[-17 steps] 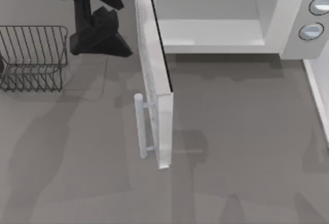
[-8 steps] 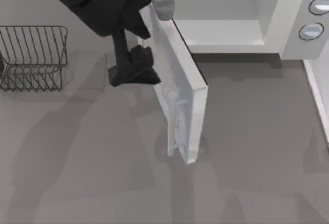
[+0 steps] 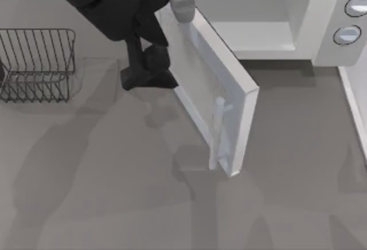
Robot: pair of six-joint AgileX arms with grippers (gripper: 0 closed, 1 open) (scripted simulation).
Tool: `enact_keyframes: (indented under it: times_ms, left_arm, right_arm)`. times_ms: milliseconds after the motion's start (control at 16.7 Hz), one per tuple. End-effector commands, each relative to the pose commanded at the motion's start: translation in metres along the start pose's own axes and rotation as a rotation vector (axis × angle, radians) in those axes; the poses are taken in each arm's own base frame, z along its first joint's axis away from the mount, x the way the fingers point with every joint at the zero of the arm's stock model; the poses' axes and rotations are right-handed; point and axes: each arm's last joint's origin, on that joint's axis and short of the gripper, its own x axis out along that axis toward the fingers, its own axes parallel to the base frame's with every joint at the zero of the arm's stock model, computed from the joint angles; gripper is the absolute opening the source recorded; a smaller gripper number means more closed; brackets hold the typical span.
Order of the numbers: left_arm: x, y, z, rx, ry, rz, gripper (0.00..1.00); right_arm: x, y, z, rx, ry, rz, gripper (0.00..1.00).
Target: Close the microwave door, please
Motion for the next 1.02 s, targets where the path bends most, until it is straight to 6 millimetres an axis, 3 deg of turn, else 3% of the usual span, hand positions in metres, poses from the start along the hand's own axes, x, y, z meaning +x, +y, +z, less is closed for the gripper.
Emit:
enact_keyframes:
  times_ms: [480,1020]
  left_arm:
    - [0.0,0.0,0.0,0.0,0.0,0.0,0.02]
    - [-0.0003,0.0005,-0.0005,-0.002,0.0,0.001,0.0]
  right_arm:
    - [0.0,0.0,0.0,0.0,0.0,0.0,1.0]
    - [0.0,0.0,0.0,0.0,0.0,0.0,1.0]
